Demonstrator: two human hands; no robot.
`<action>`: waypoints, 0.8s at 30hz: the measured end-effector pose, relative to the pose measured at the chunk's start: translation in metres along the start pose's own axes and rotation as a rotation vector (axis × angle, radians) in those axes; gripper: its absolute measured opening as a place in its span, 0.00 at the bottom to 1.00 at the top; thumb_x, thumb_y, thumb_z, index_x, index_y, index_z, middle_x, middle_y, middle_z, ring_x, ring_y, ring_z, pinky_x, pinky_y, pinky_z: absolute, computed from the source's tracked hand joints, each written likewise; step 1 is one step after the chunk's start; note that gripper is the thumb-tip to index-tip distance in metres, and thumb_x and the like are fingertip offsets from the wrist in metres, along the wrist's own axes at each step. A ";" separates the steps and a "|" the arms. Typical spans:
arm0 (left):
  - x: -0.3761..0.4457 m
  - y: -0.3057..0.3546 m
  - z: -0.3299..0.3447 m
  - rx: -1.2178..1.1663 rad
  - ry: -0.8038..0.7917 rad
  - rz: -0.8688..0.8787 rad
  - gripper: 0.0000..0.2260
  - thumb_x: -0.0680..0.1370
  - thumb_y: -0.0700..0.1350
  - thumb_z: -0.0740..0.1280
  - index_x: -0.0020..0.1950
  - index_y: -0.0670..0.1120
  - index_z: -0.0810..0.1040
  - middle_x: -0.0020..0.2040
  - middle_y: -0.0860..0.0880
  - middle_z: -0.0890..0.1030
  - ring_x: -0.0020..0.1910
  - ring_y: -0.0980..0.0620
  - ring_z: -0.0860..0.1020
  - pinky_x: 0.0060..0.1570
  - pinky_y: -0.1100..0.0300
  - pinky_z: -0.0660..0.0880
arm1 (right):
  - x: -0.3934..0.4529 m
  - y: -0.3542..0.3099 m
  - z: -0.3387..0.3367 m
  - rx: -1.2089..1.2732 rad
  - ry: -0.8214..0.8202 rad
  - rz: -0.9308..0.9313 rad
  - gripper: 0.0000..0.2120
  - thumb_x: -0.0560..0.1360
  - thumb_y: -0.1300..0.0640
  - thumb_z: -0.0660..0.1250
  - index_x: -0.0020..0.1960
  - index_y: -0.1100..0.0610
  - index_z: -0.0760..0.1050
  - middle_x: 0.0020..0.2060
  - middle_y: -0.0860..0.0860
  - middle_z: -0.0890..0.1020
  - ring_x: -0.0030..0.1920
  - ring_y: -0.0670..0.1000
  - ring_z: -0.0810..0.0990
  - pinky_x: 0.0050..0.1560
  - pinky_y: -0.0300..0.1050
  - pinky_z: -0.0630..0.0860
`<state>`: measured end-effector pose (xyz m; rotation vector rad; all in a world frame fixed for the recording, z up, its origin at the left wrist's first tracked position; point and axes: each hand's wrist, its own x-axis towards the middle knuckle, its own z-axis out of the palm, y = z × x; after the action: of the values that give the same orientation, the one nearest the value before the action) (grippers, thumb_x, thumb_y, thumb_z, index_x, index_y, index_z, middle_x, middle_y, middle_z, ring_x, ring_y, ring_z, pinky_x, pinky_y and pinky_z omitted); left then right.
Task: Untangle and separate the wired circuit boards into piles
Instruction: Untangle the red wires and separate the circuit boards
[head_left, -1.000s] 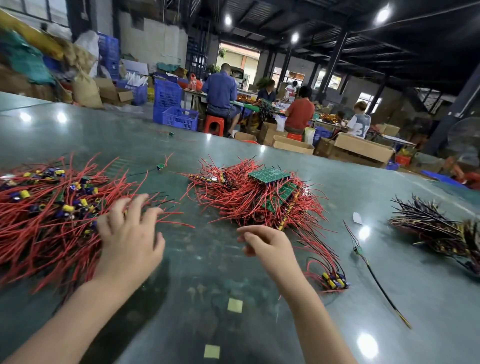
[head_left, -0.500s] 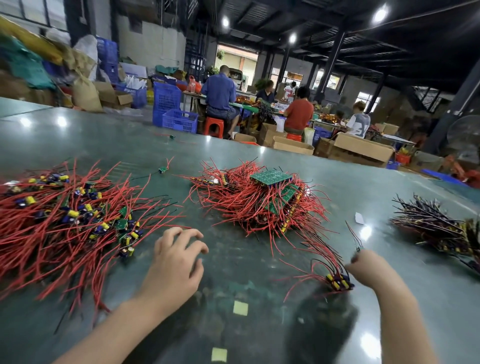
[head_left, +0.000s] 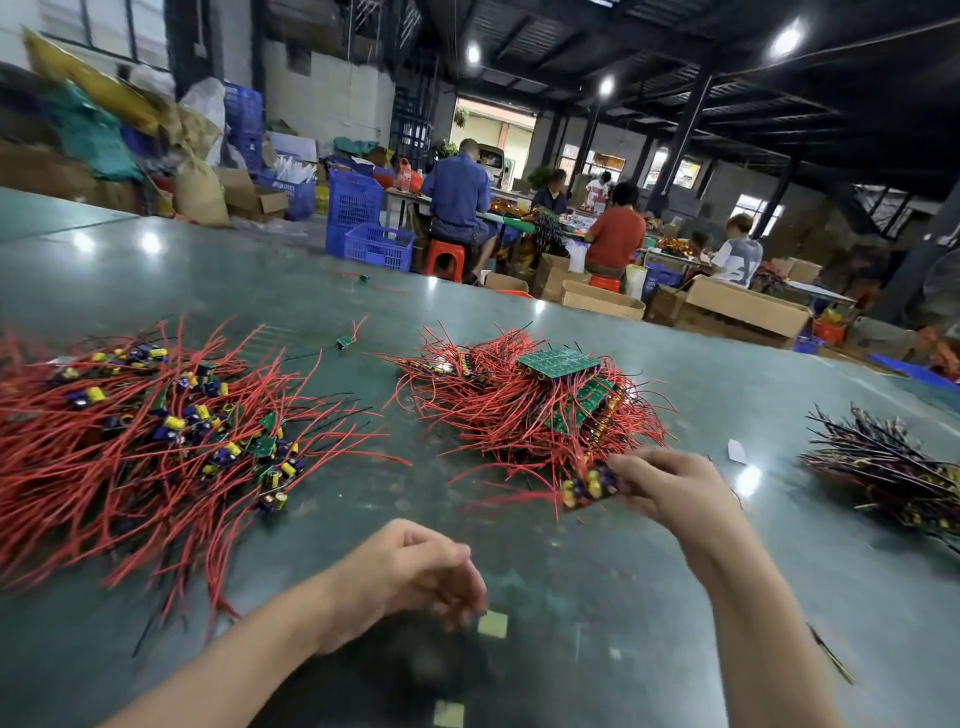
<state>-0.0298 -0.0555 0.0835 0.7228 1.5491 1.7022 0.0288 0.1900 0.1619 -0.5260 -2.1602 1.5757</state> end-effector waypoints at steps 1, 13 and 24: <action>0.000 -0.001 0.000 -0.062 -0.038 -0.019 0.14 0.72 0.49 0.67 0.45 0.39 0.83 0.46 0.39 0.83 0.40 0.47 0.80 0.39 0.59 0.77 | -0.003 -0.005 0.013 0.074 -0.003 -0.043 0.07 0.72 0.63 0.70 0.35 0.58 0.79 0.25 0.48 0.80 0.27 0.43 0.77 0.29 0.32 0.75; 0.005 0.009 -0.016 -0.676 0.507 0.080 0.07 0.71 0.35 0.66 0.46 0.43 0.80 0.38 0.44 0.85 0.31 0.52 0.83 0.31 0.61 0.80 | -0.050 0.022 0.115 0.259 -0.225 -0.317 0.20 0.68 0.81 0.60 0.36 0.58 0.80 0.43 0.53 0.82 0.45 0.47 0.81 0.44 0.39 0.76; 0.003 0.007 -0.013 -0.474 0.449 0.141 0.20 0.65 0.38 0.69 0.56 0.47 0.77 0.47 0.42 0.80 0.36 0.52 0.81 0.36 0.60 0.77 | -0.054 0.022 0.126 0.676 -0.433 0.030 0.09 0.69 0.72 0.65 0.48 0.63 0.76 0.37 0.55 0.84 0.36 0.51 0.82 0.43 0.46 0.80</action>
<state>-0.0429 -0.0607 0.0890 0.2140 1.3048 2.3420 0.0086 0.0670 0.1006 0.0064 -1.6993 2.4479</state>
